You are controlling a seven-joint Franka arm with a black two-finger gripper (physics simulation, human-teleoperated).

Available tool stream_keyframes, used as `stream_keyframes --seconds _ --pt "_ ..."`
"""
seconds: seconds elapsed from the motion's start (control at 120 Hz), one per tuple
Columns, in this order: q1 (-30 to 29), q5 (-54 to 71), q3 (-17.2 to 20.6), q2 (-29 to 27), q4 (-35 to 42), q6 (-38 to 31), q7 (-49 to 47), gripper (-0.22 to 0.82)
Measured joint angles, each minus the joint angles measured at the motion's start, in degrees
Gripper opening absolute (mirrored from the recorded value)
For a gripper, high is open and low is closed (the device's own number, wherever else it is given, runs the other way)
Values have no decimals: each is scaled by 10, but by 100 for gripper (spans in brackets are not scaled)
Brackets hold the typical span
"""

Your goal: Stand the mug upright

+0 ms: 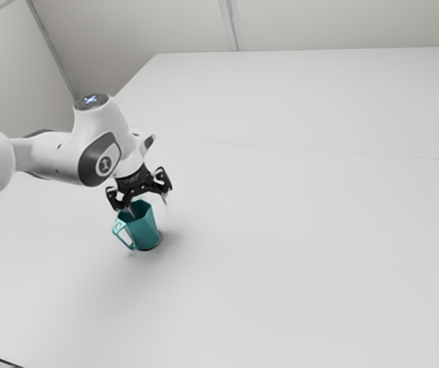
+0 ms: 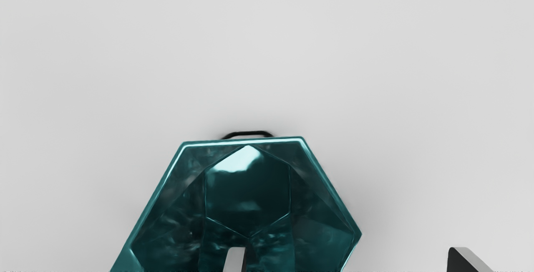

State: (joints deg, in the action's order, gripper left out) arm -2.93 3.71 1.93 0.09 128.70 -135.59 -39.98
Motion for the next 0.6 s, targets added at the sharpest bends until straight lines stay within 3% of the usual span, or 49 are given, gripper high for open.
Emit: stream_keyframes --seconds 0.258,0.6 --pt "9 1 0 -31 -18 24 -5 58" --pt "75 20 0 -41 -189 178 87 60"
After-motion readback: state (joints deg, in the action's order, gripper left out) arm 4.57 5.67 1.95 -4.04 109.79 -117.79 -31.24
